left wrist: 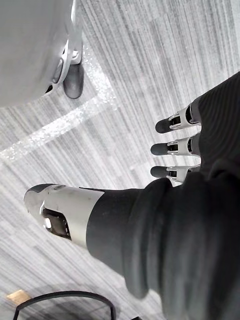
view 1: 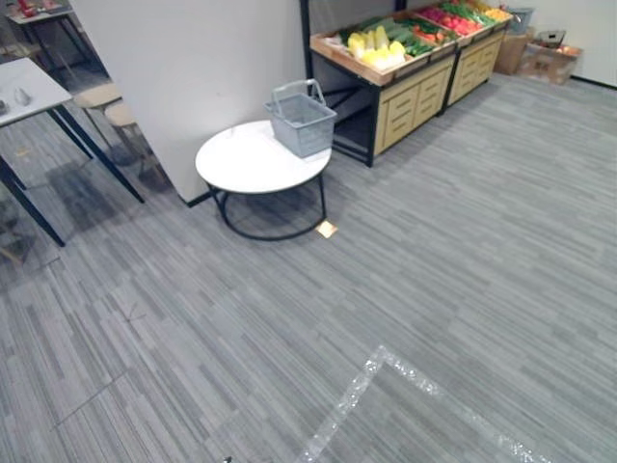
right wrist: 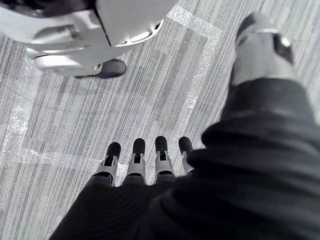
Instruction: Pick vegetable in the basket
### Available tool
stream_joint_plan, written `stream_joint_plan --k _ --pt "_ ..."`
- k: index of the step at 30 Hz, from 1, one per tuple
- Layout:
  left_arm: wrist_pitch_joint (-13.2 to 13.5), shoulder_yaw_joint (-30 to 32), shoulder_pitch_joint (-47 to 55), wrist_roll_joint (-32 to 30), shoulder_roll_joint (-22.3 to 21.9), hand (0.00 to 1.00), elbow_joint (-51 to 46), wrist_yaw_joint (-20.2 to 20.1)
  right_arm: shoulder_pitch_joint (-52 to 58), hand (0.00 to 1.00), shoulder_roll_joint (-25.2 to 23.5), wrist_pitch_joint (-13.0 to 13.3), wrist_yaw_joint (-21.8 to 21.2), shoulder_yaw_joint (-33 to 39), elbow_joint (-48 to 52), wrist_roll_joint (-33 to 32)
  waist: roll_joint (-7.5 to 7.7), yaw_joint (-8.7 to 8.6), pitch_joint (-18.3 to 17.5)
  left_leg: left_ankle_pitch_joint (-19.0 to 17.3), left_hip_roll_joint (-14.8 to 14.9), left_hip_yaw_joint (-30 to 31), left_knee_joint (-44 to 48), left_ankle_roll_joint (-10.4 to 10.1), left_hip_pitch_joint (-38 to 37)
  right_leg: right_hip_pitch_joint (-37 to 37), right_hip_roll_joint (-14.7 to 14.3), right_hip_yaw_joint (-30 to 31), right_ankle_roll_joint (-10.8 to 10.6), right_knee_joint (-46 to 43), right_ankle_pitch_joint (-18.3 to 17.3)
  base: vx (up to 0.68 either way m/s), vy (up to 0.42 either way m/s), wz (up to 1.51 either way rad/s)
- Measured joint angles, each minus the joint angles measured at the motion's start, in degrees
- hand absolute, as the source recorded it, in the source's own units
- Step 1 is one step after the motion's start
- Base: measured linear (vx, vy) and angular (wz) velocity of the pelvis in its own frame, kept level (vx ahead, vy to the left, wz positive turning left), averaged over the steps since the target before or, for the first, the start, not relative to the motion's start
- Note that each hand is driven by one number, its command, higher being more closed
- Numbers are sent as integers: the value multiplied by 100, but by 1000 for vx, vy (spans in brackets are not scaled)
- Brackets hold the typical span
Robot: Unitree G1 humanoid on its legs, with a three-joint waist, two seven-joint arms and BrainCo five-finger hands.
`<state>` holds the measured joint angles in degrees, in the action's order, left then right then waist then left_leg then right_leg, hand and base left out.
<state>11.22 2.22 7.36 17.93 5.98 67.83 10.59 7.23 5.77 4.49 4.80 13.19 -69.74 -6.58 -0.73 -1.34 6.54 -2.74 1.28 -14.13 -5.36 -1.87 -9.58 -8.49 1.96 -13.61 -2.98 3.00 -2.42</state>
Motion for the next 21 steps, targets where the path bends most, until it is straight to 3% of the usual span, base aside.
stream_joint_plan --k 5,8,10,13,17,21 --pt "2 -1 -51 12 -1 0 -1 -57 -106 0 1 18 2 7 5 51 -6 -3 85 -14 21 -79 -1 -24 -97 -85 -11 4 -72 -2 -39 -30 -30 -4" --pt "31 -9 -65 408 -22 0 -5 -159 -128 0 2 108 0 -8 14 -5 -16 -3 97 -7 27 -78 -24 -24 -72 -72 -15 1 -104 -2 -60 -60 -26 0" --pt "76 -12 -75 498 -23 0 -25 -273 -127 0 10 127 -6 -154 156 -107 -15 -4 99 0 26 -77 -37 -13 -61 -39 -15 -4 -101 -2 -60 -56 -18 -1" --pt "159 -26 -22 618 -38 0 -219 -359 -163 0 38 385 -4 -533 422 -272 0 -5 101 10 24 -74 -38 2 7 41 -14 -19 -62 0 -35 -28 -23 1" --pt "253 -23 -25 654 -73 0 -297 -340 -172 0 75 411 -49 -726 447 -374 18 -9 111 6 17 -72 -38 -5 22 37 -14 -29 -59 43 -32 2 -6 1" --pt "245 -28 -54 662 -163 0 -413 -417 -87 0 137 439 -738 -919 556 -990 31 -18 119 -7 13 -92 -9 -24 22 23 -16 -24 -58 83 -32 8 -6 0"
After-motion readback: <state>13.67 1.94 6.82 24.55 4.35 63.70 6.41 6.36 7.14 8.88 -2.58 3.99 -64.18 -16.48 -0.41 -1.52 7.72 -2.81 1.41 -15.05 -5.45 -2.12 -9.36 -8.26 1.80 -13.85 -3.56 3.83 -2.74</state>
